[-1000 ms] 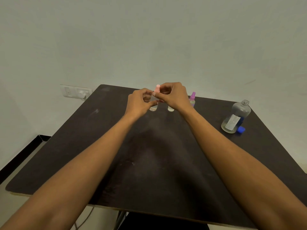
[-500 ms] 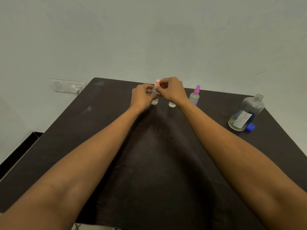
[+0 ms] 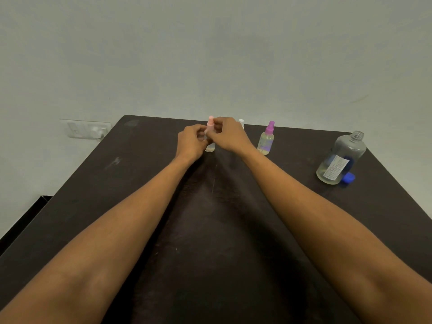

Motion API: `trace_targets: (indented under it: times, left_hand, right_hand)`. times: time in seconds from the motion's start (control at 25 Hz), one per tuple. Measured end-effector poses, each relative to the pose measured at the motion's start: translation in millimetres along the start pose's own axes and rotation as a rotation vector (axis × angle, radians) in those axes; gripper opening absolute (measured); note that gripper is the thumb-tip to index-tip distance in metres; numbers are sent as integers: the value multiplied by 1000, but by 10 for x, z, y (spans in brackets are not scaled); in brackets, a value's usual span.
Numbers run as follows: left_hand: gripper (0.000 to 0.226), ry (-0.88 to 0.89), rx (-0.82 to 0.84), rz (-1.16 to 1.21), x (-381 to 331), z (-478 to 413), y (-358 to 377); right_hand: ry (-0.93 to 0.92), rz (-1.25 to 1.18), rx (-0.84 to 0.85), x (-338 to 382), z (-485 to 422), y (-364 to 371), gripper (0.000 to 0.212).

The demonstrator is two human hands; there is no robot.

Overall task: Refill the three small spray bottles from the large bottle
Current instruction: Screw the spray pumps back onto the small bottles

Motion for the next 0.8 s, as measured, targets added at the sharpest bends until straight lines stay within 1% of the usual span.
trace_targets:
  times: [0.08,0.24,0.4,0.48,0.6,0.8]
  left_hand:
    - [31,-4,3,2,3,-6,-2]
    - [44,-4,-5,30,-48,59,-63]
    - [60,37,-60,60,-245,235,-254]
    - [56,66,-95,79,-404,393,-383]
    - [40,106,-105,129,-676,704,-498]
    - [41,193,1,212,-1217,1355,-425]
  right_hand:
    - [4,-2,18,11,31,-11,32]
    - [-12,29,-5,32,136,-102,36]
    - [6,-61,-48,78,387,-368,61]
    - [-29,-128,-90,92,639,-571,61]
    - [-74,-188,-148,51,1104,-888,56]
    - [-100,-239,-257,-76,1814,-1357,51]
Point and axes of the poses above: each hand's wrist, its own z-axis away from the middle knuckle, its own y-axis out of the palm, x = y × z, the point moved 3 cm from there along -z, towards the middle knuckle, and after that the axes turned 1 degree about -x, right-handed, at the moved point
